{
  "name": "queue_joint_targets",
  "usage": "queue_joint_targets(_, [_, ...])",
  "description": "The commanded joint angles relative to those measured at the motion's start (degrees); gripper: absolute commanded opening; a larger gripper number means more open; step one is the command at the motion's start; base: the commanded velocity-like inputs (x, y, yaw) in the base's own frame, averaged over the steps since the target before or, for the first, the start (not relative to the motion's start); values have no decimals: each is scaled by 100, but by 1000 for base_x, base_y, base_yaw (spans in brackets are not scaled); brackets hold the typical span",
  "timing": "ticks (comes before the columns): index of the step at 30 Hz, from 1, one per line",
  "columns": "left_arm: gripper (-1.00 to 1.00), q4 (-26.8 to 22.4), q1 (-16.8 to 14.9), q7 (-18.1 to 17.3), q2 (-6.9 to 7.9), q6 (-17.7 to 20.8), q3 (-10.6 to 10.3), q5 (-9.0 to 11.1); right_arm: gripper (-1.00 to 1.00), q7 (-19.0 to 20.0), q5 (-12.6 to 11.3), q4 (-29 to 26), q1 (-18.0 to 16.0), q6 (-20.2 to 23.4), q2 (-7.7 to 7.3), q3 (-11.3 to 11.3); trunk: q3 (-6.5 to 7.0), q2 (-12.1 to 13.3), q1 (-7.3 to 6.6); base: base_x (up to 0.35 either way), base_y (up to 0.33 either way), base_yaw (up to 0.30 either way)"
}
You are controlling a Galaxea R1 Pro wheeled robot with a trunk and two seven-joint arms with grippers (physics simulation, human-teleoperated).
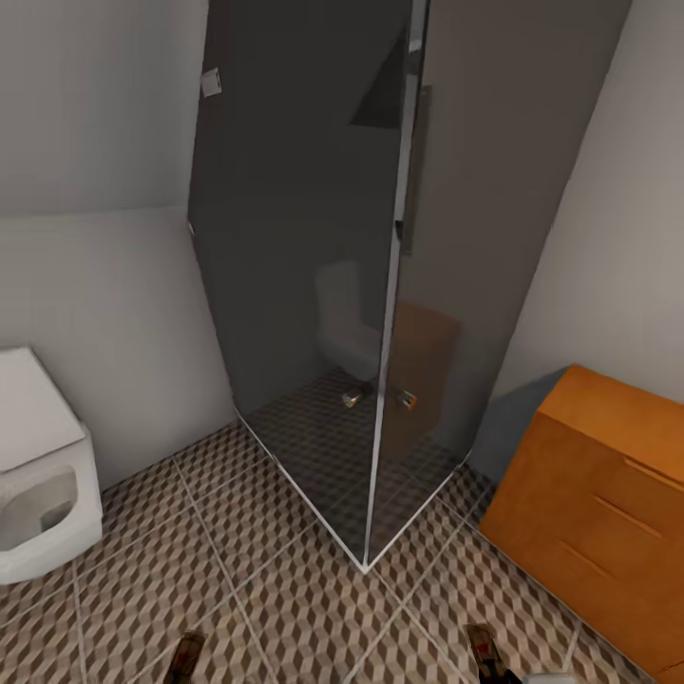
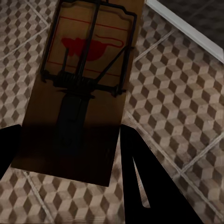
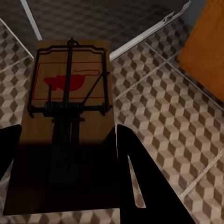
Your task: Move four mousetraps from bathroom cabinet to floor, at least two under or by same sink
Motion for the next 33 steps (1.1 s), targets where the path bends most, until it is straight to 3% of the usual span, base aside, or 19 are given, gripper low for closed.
queue_joint_targets(1, [-100, 13, -7, 73, -4, -14, -38, -49, -100, 18, -73, 2, -4, -21, -5, 28, -12, -12, 3, 0, 0, 287])
queue_joint_targets(33, [-100, 13, -7, 67, -4, -10, -37, -49, -100, 18, -75, 6, -4, -21, -5, 28, -12, -12, 3, 0, 0, 287])
